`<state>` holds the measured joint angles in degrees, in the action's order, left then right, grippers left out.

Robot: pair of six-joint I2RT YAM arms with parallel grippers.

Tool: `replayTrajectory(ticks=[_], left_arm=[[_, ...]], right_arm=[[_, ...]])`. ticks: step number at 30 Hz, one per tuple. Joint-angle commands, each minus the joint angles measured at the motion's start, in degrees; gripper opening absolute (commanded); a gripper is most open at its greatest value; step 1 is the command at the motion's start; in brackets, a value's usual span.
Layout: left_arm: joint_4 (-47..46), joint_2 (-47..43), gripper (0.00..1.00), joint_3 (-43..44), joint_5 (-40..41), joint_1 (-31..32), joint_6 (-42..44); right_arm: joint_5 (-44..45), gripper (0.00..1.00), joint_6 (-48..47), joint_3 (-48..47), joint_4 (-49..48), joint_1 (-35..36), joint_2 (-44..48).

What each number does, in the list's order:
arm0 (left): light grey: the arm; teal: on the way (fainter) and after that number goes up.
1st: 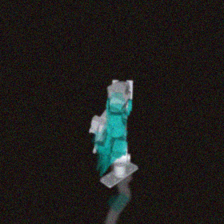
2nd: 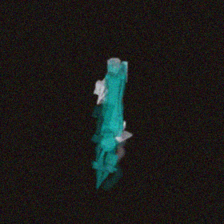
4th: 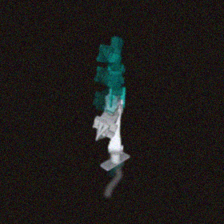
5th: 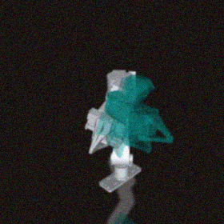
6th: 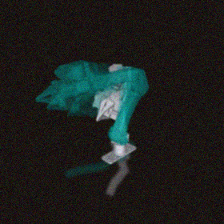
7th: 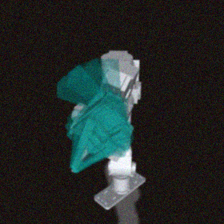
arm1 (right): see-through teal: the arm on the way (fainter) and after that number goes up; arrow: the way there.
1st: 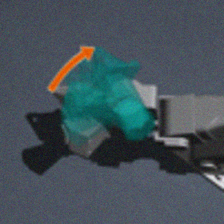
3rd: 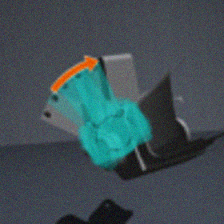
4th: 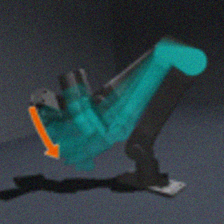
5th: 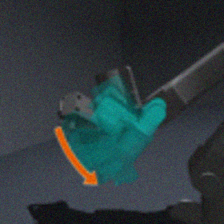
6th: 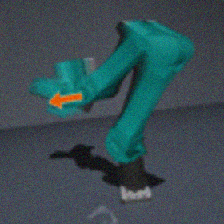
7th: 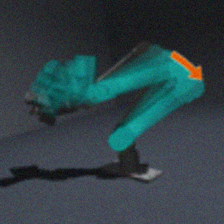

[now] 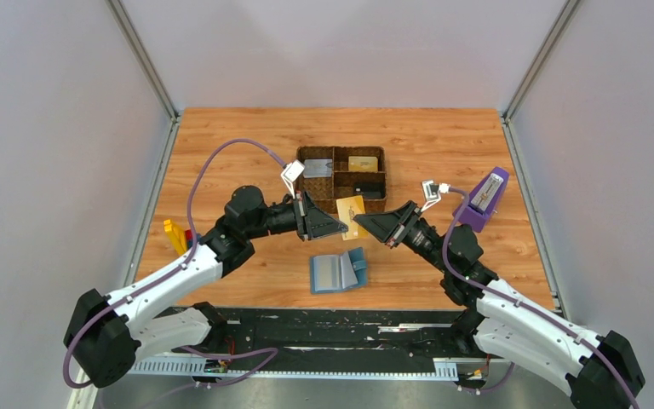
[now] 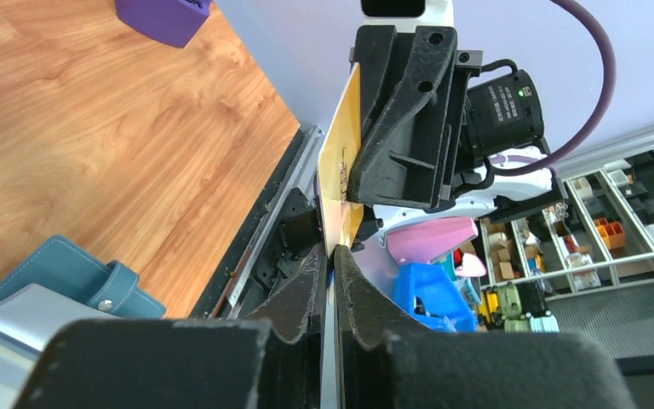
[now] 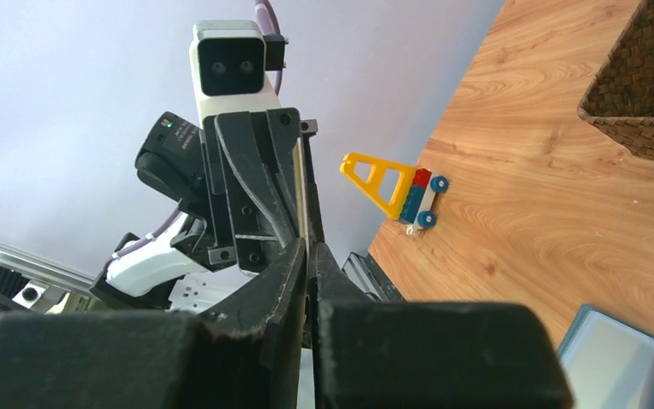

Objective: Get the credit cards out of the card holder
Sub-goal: Remove the credit card from the card holder.

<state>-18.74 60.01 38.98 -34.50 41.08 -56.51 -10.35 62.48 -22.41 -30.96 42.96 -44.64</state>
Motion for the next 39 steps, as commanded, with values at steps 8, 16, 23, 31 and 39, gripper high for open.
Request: replayTrajectory(ticks=[8, 16, 23, 31, 39], left_arm=[[1.01, -0.55, 0.00, 0.63, -4.39, -0.29, 4.58], [16.41, -1.65, 0.00, 3.96, -12.41, -0.39, 15.29], [25.80, -1.73, 0.00, 7.00, -18.27, -0.34, 22.30], [27.30, -0.30, 0.00, 6.79, -19.92, -0.28, 24.49], [27.86, 1.40, 0.00, 6.81, -19.42, -0.36, 25.59]], right_arm=[[-8.37, 0.31, -18.78, -5.07, 13.85, -1.14, 3.97], [-17.22, 0.56, -39.35, -18.16, 37.76, -6.30, 5.22], [-29.72, 0.60, -48.77, -28.80, 46.10, -7.80, -3.68], [-44.26, 0.56, -50.01, -32.34, 46.26, -7.80, -15.24], [-47.44, 0.26, -50.31, -29.79, 45.29, -7.81, -17.18]])
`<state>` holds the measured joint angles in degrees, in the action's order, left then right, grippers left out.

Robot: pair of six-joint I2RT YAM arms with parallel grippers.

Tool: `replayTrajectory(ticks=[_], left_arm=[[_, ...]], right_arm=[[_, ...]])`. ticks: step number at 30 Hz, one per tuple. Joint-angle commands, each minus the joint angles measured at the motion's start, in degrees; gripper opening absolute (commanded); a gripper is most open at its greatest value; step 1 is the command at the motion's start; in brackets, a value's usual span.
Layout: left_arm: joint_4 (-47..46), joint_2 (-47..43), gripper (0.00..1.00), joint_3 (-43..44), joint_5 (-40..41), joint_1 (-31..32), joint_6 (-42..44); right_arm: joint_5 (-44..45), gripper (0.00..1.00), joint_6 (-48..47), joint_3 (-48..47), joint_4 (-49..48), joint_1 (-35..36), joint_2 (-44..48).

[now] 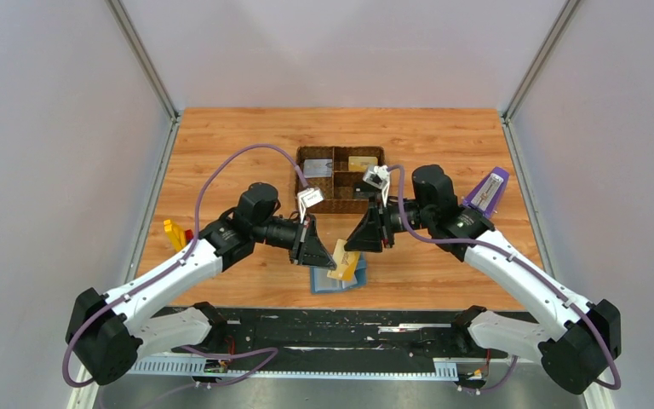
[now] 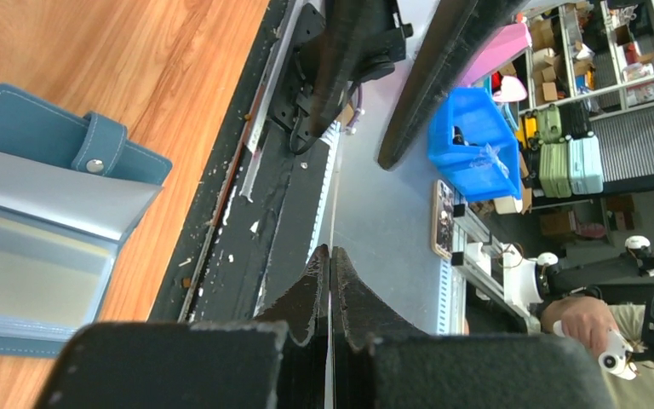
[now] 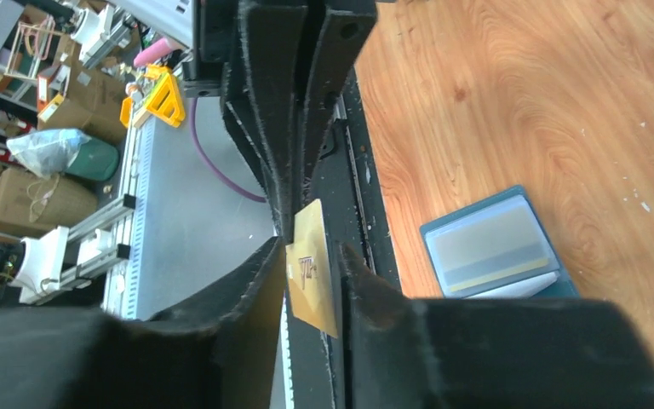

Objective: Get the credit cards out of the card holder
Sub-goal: Remove the credit card from the card holder.

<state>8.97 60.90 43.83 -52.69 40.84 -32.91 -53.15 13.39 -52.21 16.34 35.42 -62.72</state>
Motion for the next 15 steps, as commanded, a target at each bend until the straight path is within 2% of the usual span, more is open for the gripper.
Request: replayTrajectory(ticks=[1, 3, 4, 6, 9, 11, 13, 15], left_arm=[[0.58, 0.52, 0.00, 2.00, -0.65, -0.14, 2.21], [2.64, 0.46, 0.04, 2.56, 1.69, -0.12, 3.38], [3.82, 0.45, 0.07, 2.92, 3.06, -0.18, 3.99], [6.66, 0.20, 0.09, 3.59, 6.05, -0.56, 5.28], [5.89, -1.08, 0.12, 3.32, 6.49, -2.24, 4.53], [6.17, -2.01, 0.25, 3.28, 7.82, -3.37, 3.86], [6.15, -3.23, 0.42, 2.84, 8.85, -4.72, 3.08], [4.93, -5.06, 0.51, 1.86, 10.14, -5.83, 1.64]], right_arm=[[-4.30, 0.17, -1.03, 0.26, -2.28, -0.27, 1.17], [-2.77, 0.02, -0.36, 0.72, -2.95, -0.26, 1.87], [-1.34, 0.00, 0.47, 0.99, -3.38, -0.38, 2.22], [0.43, 0.00, 2.12, 1.61, -4.92, -0.46, 2.71], [0.42, 0.00, 3.84, 2.81, -7.00, -0.59, 2.85], [2.28, 0.00, 5.53, 3.26, -7.53, -1.05, 3.02], [3.59, 0.00, 8.06, 3.56, -8.56, -2.11, 3.40], [5.05, 0.00, 11.64, 4.11, -10.79, -3.41, 4.42]])
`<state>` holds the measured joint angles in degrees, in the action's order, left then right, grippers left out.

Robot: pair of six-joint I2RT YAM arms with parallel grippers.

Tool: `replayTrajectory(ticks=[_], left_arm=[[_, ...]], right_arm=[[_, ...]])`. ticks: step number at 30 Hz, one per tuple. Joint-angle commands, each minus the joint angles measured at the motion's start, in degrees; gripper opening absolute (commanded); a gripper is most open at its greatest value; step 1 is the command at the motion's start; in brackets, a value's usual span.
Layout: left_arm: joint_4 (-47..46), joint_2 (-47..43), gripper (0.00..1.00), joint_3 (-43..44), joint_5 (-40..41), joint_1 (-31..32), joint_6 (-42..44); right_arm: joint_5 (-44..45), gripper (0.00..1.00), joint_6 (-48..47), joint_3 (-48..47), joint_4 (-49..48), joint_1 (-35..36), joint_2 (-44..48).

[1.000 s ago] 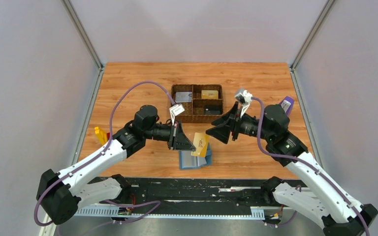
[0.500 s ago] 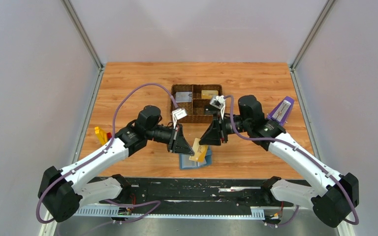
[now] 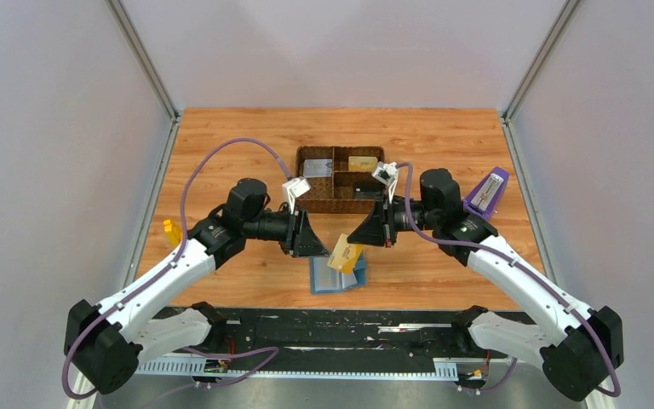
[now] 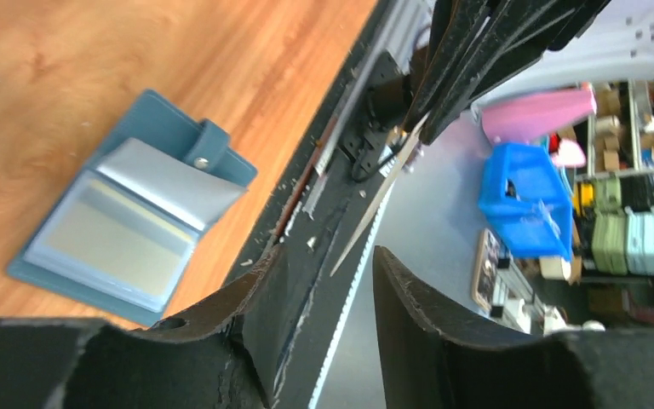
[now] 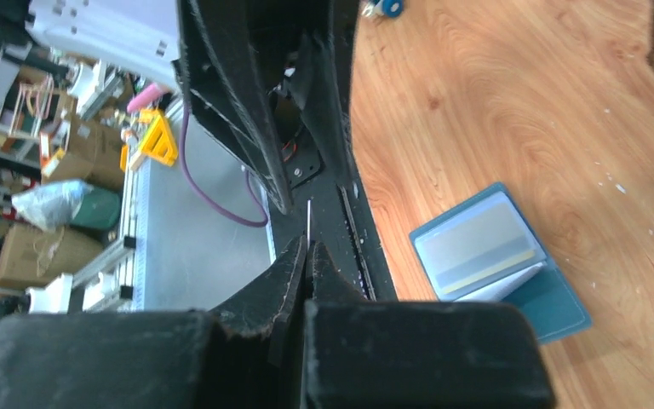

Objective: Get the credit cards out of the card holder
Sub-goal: Remove the credit card from the card holder.

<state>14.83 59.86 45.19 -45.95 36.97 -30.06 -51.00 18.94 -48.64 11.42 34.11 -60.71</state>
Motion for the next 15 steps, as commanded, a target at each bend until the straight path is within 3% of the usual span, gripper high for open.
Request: replayTrajectory(ticks=[1, 8, 15], left_arm=[[-1.62, -5.31, 0.52, -0.21, 4.25, -2.49, -2.12], [-7.05, -7.21, 0.60, -2.29, 10.35, -3.05, -7.09], [-22.01, -4.10, 0.62, -5.41, 10.35, -3.09, -17.56]], right_arm=[[4.33, 0.00, 7.89, 1.05, -7.35, -2.58, 3.16], [17.43, 0.00, 24.97, 6.23, -21.86, -2.82, 6.69], [30.30, 0.00, 36.60, 14.28, -33.79, -2.80, 10.85]])
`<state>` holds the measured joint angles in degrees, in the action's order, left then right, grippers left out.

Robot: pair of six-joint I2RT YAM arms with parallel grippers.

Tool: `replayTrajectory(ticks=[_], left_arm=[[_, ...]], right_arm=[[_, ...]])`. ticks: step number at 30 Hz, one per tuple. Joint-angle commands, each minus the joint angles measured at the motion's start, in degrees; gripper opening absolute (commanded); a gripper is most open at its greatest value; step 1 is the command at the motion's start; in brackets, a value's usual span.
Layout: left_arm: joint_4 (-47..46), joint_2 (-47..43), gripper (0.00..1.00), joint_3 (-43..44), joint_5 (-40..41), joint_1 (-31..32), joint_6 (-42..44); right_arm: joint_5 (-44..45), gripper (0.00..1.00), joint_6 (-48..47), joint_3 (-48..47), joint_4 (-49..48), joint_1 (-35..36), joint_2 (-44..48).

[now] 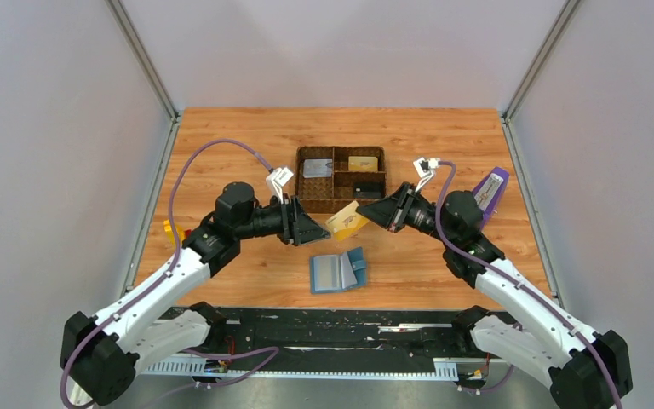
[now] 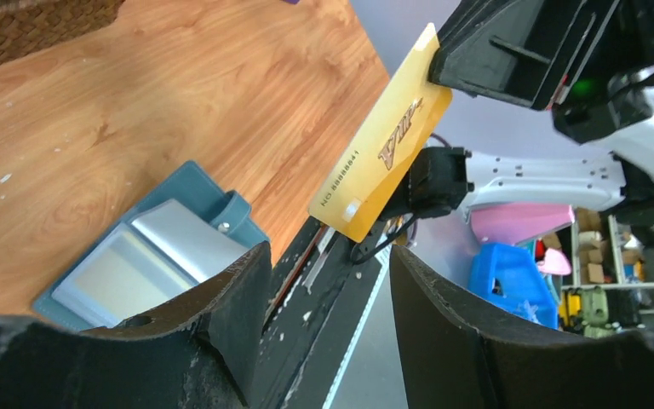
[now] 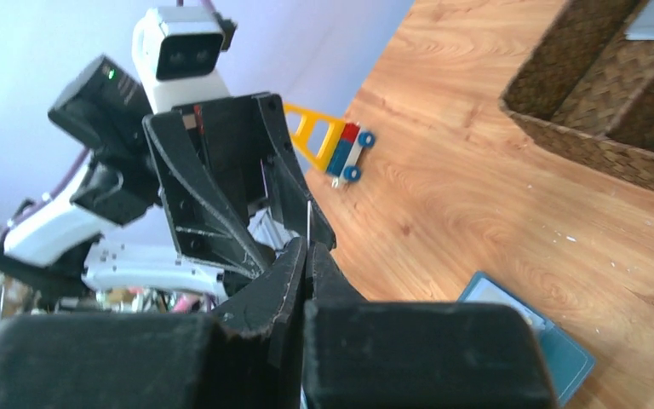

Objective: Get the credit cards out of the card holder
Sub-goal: Remove the credit card from the card holder.

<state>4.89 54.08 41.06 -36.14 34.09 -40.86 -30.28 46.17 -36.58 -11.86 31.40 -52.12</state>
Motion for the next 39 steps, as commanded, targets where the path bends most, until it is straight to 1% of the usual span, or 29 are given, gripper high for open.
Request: replayTrajectory(ticks=[1, 5, 9, 15, 17, 21, 22, 23, 24, 25, 27, 28, 29, 34, 37, 39], left_arm=[[-14.68, 2.18, 0.62, -1.44, 0.45, -0.18, -8.18], [-20.93, 5.48, 0.62, -1.40, 0.21, -0.17, -11.54], [-25.20, 10.04, 0.61, 0.10, -0.49, -0.19, -14.56], [-32.86, 13.51, 0.53, 0.26, -0.83, -0.21, -19.34], [-34.90, 14.19, 0.48, 0.02, -0.75, -0.22, -20.99], [-39.14, 15.30, 0.34, -0.90, -0.87, -0.18, -24.12], [-40.26, 15.46, 0.27, -1.07, -0.82, -0.17, -24.93], [-40.72, 15.68, 0.24, -1.42, -0.70, -0.21, -25.35], [-41.27, 15.78, 0.17, -1.55, -0.60, -0.17, -25.88], [-41.31, 15.81, 0.14, -1.61, -0.36, -0.17, -26.04], [-40.12, 15.87, 0.03, -1.50, 0.21, -0.24, -25.96], [-38.55, 15.68, 0.01, -1.26, 0.60, -0.29, -25.37], [-37.62, 15.56, 0.00, -1.17, 1.37, -0.31, -25.08], [-31.66, 15.39, 0.00, 0.03, 3.01, -1.33, -22.94], [-30.16, 16.55, 0.00, 1.42, 1.89, -1.55, -21.18], [-28.11, 17.98, 0.00, 3.17, 0.60, -1.98, -19.35]], right_arm=[[11.19, 0.00, 10.31, 2.75, -11.04, -0.08, 2.62], [15.54, 0.00, 13.92, 5.00, -13.57, -0.10, 3.74], [17.07, 0.00, 17.69, 5.88, -14.41, -0.06, 3.98], [18.25, 0.00, 19.50, 7.13, -14.74, -0.10, 4.24], [18.68, 0.00, 19.82, 7.62, -14.65, -0.06, 4.31], [19.42, 0.00, 20.35, 8.54, -14.66, -0.11, 4.26], [19.73, 0.00, 20.59, 8.80, -14.68, -0.11, 4.30], [20.03, 0.00, 20.76, 9.07, -14.74, -0.11, 4.45], [20.28, 0.00, 20.75, 9.21, -14.77, -0.11, 4.52], [20.32, 0.00, 20.66, 9.32, -14.73, -0.06, 4.56], [20.59, 0.00, 20.40, 9.46, -14.08, -0.10, 4.72], [20.93, 0.00, 20.27, 9.55, -13.85, -0.11, 4.95], [21.41, 0.00, 20.13, 9.78, -13.64, -0.11, 5.27], [23.51, 0.01, 19.65, 10.75, -13.72, -0.15, 5.89], [23.08, 0.12, 18.42, 10.86, -13.74, -0.20, 6.01], [21.46, 0.20, 15.26, 10.79, -13.97, -0.15, 6.42]])
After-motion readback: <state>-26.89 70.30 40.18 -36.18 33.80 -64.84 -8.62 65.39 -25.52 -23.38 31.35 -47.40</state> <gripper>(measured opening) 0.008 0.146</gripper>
